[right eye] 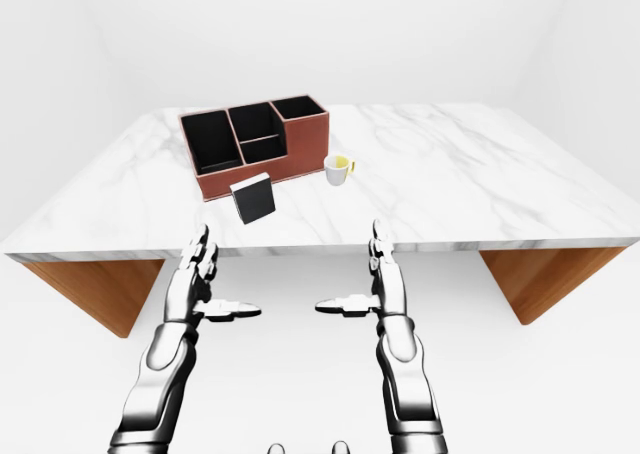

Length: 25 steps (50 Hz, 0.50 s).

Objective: Pick up the book and place it in the front compartment of the caddy.

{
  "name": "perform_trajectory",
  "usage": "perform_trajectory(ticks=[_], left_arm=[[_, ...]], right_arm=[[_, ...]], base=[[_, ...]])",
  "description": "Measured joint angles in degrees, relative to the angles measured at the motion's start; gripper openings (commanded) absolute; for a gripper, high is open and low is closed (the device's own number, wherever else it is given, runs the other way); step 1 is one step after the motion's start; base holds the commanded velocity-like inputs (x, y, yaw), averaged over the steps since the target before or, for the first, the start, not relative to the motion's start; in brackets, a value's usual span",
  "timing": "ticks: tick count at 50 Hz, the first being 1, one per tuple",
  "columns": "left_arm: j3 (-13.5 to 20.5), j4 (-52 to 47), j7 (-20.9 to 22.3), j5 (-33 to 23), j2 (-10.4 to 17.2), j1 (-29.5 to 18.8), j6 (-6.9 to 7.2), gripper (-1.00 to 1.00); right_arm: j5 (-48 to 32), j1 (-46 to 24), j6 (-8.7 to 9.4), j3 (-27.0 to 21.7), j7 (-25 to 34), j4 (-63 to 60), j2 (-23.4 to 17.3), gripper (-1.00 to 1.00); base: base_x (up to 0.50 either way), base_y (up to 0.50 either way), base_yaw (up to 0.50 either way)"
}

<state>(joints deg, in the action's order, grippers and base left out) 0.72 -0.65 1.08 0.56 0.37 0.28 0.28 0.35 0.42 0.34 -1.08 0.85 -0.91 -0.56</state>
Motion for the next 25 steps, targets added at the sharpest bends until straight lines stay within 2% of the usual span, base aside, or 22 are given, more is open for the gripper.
perform_trajectory(ticks=[16,25], left_arm=[[0.80,-3.94,2.47,1.29,0.43,1.63,1.38,1.00],[0.87,-9.01,3.47,1.90,0.44,3.56,3.57,1.00]], right_arm=[[0.60,2.08,2.43,-0.86,1.97,-5.70,-0.36,0.97],[0.53,4.66,4.66,-0.70,2.53,-12.37,-0.22,0.97]], base=[[0.00,0.00,0.00],[0.00,0.00,0.00]])
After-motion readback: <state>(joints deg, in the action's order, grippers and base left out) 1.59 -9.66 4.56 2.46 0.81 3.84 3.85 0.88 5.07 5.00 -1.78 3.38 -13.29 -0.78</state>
